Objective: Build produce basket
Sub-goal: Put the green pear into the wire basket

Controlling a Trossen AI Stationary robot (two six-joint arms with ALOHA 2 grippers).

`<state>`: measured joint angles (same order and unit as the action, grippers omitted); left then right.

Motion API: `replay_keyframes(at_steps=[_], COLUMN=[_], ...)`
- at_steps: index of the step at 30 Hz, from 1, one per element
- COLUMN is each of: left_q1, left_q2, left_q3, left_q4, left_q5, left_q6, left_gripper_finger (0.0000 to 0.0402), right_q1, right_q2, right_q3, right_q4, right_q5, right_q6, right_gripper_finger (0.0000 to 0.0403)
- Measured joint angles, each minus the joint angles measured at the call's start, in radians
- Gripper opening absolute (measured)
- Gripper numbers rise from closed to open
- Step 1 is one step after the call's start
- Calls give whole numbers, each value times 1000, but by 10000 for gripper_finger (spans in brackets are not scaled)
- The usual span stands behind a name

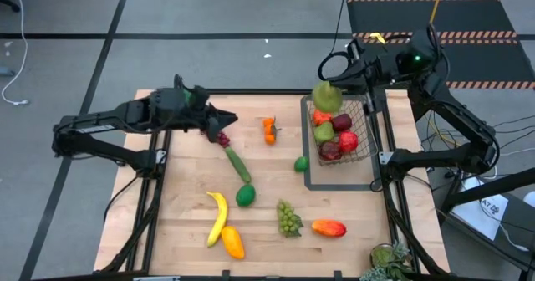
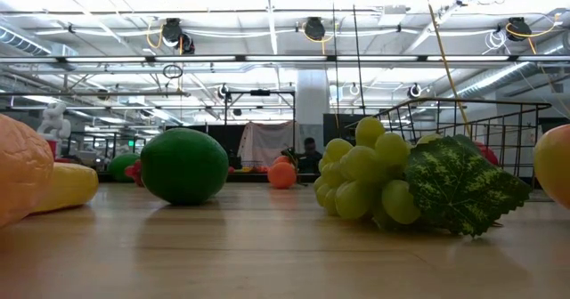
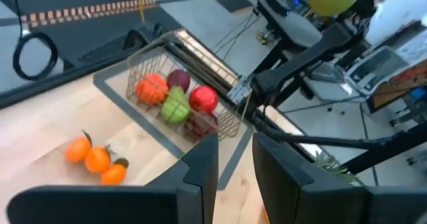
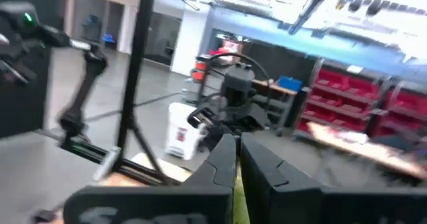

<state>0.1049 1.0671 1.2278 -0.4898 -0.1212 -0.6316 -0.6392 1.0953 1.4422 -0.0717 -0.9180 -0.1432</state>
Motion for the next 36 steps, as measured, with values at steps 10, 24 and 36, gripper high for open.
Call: replay_keyframes(at_steps=[10,24,36], left_q1=[77,98,98], left_q2=[-92,-89,-36], left_q3=[0,0,0], left_q4=[-60,-61,-58], left_q5=[-2,-16,-68], left_q6=[-5,-52,-120], left_gripper_finger=[93,93,93], right_q1=[0,0,0], right_q2=[-5,-9,-9], right_q3=[0,0,0], right_q4=[0,0,0], right_q5=[5,1,2], right_q6=[-202,-233,-43], right_gripper_finger=[2,2,2])
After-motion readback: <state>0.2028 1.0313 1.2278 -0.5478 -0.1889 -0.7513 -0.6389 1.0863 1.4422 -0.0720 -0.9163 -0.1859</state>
